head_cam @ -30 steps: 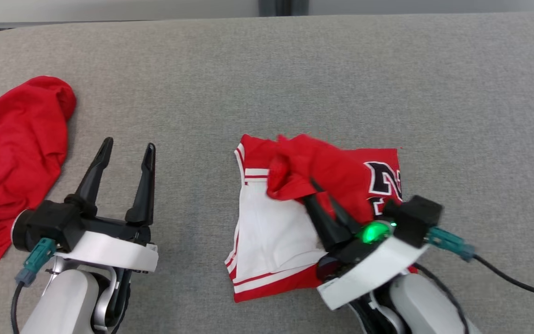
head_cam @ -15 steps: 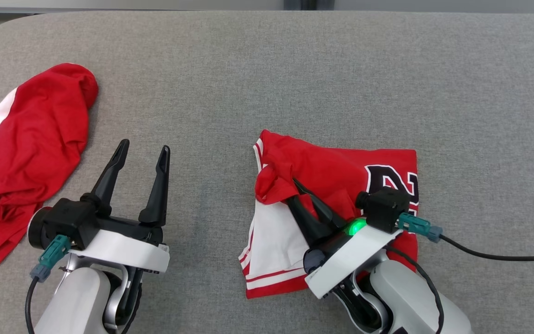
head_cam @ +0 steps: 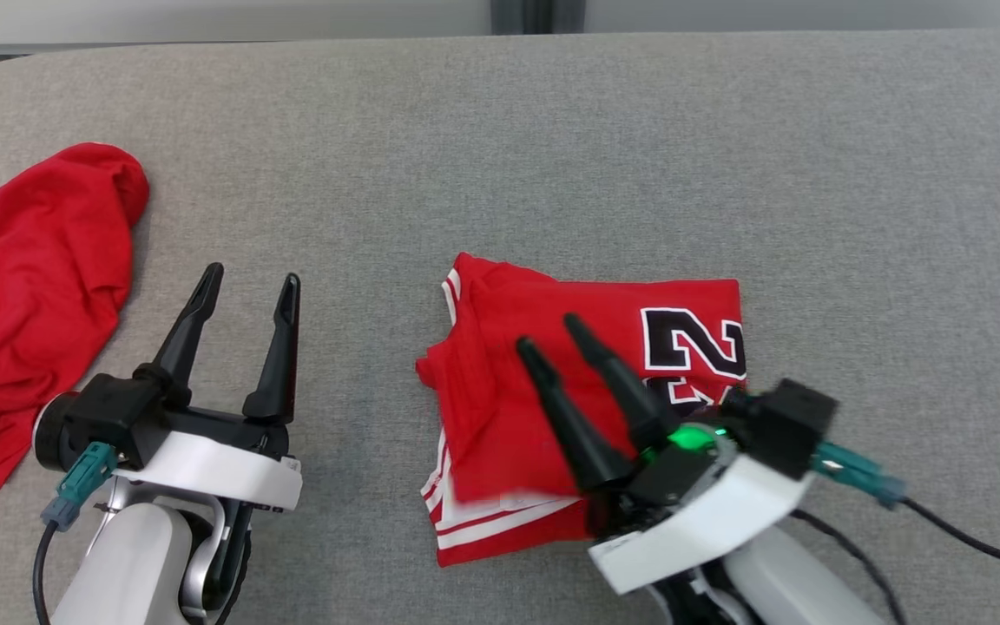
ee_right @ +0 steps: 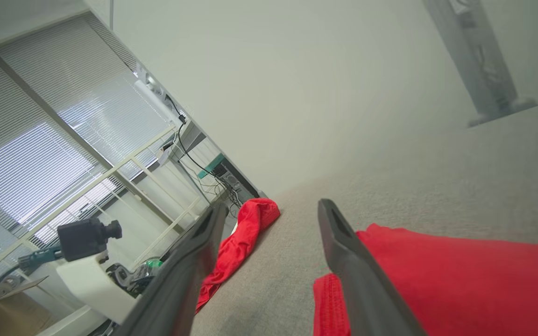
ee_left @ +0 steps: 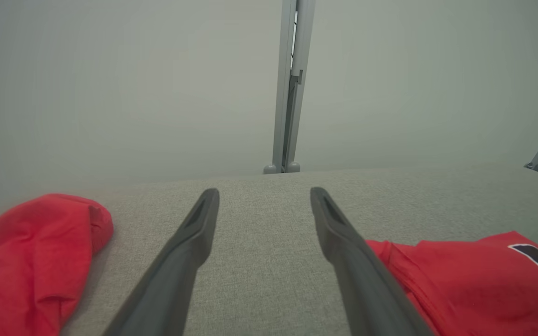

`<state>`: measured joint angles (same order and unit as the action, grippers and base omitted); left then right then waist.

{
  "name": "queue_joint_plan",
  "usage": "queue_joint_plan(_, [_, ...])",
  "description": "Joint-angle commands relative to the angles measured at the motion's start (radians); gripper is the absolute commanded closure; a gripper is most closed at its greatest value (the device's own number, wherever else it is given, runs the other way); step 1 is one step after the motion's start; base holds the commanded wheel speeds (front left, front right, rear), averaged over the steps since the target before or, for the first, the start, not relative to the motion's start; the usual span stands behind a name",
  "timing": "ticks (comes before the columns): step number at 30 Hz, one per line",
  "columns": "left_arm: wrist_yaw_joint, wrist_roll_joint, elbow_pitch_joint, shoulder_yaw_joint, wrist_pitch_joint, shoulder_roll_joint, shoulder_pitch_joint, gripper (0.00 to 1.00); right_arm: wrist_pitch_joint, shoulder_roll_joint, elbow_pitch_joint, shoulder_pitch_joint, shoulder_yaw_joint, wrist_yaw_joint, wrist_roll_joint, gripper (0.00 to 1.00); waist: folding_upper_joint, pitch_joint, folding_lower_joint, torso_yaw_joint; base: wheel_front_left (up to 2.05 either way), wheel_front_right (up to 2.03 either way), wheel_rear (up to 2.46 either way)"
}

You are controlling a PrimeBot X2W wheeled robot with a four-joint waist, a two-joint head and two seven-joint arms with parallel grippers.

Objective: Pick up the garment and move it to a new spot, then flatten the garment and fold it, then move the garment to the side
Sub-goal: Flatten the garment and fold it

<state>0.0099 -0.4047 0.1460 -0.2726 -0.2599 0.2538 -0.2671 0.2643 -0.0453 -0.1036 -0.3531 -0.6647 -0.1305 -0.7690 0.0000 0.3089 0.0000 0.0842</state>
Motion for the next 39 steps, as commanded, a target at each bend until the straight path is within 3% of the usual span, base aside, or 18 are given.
queue_joint_plan(1, [0.006, 0.008, -0.003, 0.008, -0.003, 0.008, 0.01, 0.0, 0.002, -0.009, 0.04, 0.027, 0.043, -0.001, 0.022, 0.0, 0.0, -0.003, 0.0, -0.009, 0.0, 0.0, 0.0])
queue_joint_plan(12, [0.037, 0.022, -0.039, 0.036, -0.003, 0.02, 0.026, 0.0, -0.078, -0.008, 0.288, 0.169, 0.545, -0.001, 0.256, 0.0, 0.0, -0.017, 0.0, -0.039, 0.0, 0.0, 0.0])
queue_joint_plan(18, [0.069, 0.021, -0.071, 0.059, -0.003, 0.03, 0.05, 0.0, -0.139, -0.025, 0.31, 0.226, 0.7, -0.001, 0.412, 0.0, 0.0, -0.034, 0.0, -0.047, 0.0, 0.0, 0.0])
queue_joint_plan(27, [0.106, 0.025, -0.135, 0.061, 0.028, 0.044, 0.105, 0.0, -0.174, -0.012, 0.266, 0.33, 0.742, -0.001, 0.491, 0.0, 0.0, -0.062, 0.0, -0.054, 0.0, 0.0, 0.0])
queue_joint_plan(39, [0.121, 0.027, -0.177, 0.046, 0.059, 0.052, 0.128, 0.0, -0.166, -0.007, 0.226, 0.332, 0.731, -0.001, 0.481, 0.0, 0.0, -0.073, 0.0, -0.056, 0.0, 0.0, 0.0])
